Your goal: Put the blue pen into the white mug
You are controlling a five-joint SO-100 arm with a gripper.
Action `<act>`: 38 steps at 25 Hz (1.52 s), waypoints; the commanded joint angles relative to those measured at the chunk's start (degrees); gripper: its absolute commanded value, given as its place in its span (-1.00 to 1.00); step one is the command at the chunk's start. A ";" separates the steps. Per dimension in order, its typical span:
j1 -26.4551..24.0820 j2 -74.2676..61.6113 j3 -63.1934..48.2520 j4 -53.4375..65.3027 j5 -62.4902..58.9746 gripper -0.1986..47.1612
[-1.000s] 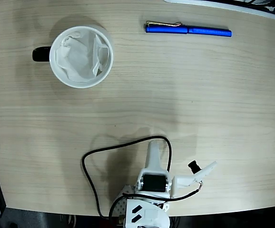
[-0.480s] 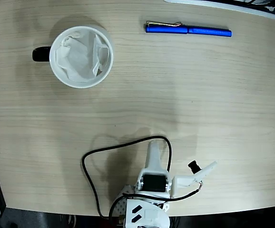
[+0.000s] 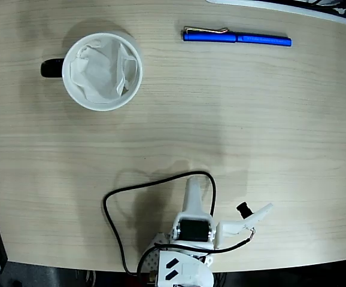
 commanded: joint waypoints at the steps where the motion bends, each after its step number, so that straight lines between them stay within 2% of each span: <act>1: 0.26 3.87 -1.41 1.76 -0.26 -0.99; 30: 1.41 3.52 -1.67 1.67 -0.26 -0.99; 38: 1.93 -1.05 -7.29 0.53 -0.44 -0.99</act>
